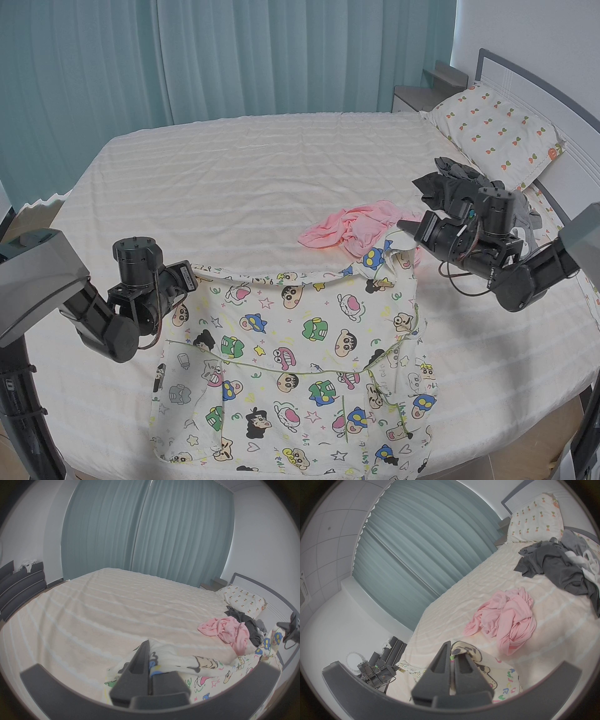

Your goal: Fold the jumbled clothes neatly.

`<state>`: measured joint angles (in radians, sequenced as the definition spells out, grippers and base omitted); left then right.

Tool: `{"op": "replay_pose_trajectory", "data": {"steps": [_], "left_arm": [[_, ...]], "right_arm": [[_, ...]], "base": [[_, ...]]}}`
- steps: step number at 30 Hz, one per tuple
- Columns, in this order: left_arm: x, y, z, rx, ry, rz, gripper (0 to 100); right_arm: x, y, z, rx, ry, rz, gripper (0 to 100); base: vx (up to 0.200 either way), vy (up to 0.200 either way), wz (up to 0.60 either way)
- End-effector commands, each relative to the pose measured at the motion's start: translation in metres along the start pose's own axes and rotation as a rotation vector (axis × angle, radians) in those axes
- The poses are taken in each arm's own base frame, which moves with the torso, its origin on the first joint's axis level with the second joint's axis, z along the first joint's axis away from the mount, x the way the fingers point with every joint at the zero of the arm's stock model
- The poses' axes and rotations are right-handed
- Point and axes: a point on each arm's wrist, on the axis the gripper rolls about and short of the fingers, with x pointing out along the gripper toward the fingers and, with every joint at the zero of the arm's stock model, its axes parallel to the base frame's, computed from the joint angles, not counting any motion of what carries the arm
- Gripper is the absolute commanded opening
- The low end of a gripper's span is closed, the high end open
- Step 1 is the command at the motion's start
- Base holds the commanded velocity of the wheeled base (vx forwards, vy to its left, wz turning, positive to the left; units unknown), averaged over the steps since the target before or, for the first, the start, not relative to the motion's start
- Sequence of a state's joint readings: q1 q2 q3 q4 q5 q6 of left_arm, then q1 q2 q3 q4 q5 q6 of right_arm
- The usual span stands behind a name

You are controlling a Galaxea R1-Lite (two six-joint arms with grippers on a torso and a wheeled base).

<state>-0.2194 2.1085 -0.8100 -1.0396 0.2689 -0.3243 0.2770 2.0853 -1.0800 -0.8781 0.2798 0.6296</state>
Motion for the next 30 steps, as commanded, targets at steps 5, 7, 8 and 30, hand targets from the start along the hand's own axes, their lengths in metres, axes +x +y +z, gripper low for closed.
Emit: {"op": "replay_pose_trajectory", "data": {"steps": [5, 7, 8, 30], "left_arm": [[0.058, 0.013, -0.032, -0.016, 0.02, 0.055, 0], [0.063, 0.012, -0.035, -0.018, 0.018, 0.054, 0], [0.07, 0.012, -0.037, -0.02, 0.013, 0.053, 0], [0.091, 0.04, -0.01, -0.062, -0.097, 0.146, 100]], "right_arm": [[0.06, -0.046, -0.029, 0.009, -0.008, -0.087, 0], [0.064, -0.049, -0.029, 0.009, -0.014, -0.088, 0], [0.07, -0.054, -0.031, 0.01, -0.014, -0.092, 100], [0.085, -0.061, 0.009, 0.144, -0.16, -0.232, 100]], "base": [[0.0, 0.0, 0.0], [0.0, 0.0, 0.0], [0.0, 0.0, 0.0], [0.0, 0.0, 0.0]]}}
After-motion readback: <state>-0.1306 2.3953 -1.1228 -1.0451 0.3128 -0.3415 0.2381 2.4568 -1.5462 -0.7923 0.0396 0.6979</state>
